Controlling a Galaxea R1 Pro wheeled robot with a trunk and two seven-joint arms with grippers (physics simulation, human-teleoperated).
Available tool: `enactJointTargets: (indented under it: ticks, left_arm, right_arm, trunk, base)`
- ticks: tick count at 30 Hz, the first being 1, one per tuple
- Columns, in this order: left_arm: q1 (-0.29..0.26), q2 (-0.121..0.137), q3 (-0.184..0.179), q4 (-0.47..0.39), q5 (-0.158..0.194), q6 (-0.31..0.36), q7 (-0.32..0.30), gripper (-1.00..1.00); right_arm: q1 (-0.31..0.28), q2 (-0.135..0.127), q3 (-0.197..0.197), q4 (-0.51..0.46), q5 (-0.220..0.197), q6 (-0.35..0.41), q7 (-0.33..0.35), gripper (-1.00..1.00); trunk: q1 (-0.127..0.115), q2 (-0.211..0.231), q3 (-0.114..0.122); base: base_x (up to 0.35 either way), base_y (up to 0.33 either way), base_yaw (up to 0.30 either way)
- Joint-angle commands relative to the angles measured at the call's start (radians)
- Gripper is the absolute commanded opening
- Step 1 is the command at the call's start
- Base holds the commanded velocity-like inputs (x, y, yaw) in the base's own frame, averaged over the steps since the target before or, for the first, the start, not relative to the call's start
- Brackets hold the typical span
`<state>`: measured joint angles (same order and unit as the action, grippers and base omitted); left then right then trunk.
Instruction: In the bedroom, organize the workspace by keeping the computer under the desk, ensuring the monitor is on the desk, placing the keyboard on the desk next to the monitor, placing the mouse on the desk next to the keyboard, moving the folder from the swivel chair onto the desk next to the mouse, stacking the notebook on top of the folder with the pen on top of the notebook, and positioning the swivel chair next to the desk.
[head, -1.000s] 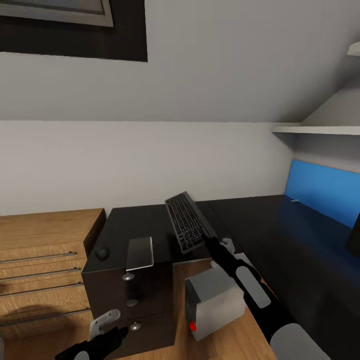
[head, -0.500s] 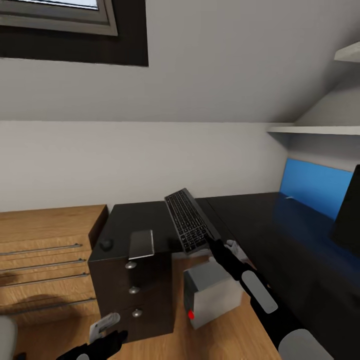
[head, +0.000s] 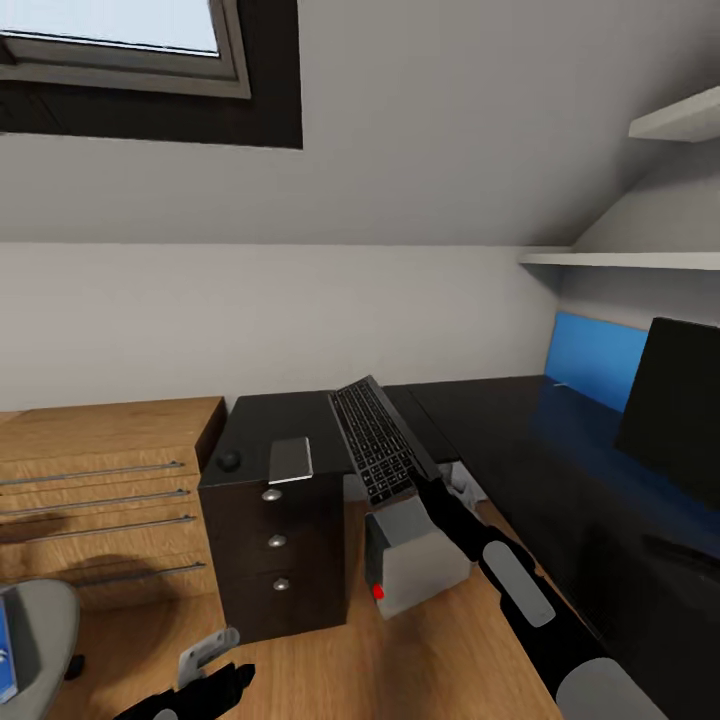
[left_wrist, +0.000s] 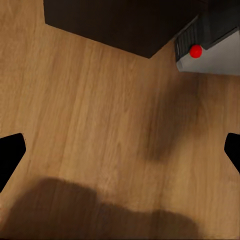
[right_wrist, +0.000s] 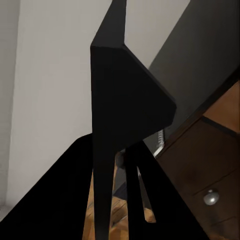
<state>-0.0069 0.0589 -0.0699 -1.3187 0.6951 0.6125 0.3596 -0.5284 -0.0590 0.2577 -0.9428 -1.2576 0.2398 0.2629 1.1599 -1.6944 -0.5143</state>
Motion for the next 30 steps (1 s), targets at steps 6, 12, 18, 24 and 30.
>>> enactJointTargets:
  ticks: [6, 12, 18, 24, 30]
  left_arm:
    - [-0.001, 0.001, -0.002, -0.001, 0.01, 0.001, 0.01, 1.0]
    - [-0.001, 0.0, -0.018, 0.0, 0.01, 0.001, 0.01, 1.0]
    - [0.0, 0.002, -0.032, 0.001, 0.009, 0.001, 0.011, 1.0]
    - [0.0, 0.002, -0.034, 0.001, 0.009, 0.001, 0.012, 1.0]
    - [-0.001, 0.003, -0.034, 0.001, 0.009, 0.001, 0.012, 1.0]
  right_arm:
    - [-0.001, -0.001, 0.002, 0.004, -0.012, 0.003, 0.001, -1.0]
    - [-0.001, -0.002, 0.002, 0.006, -0.011, 0.003, 0.002, -1.0]
    - [-0.001, -0.002, 0.001, 0.008, -0.01, 0.003, 0.002, -1.0]
    - [-0.001, -0.008, 0.0, 0.016, -0.011, 0.003, 0.002, -1.0]
    - [-0.001, -0.013, -0.001, 0.022, -0.01, 0.003, -0.002, -1.0]
  trunk:
    - [-0.001, -0.001, -0.001]
    - [-0.001, -0.001, -0.001]
    - [-0.001, -0.001, -0.001]
    - [-0.001, -0.001, -0.001]
    - [-0.001, -0.001, -0.001]
  base:
    - [-0.333, -0.122, 0.0]
    - [-0.333, -0.091, 0.0]
    - [-0.325, -0.135, 0.0]
    - [-0.302, -0.184, 0.0]
    - [-0.33, -0.038, 0.0]
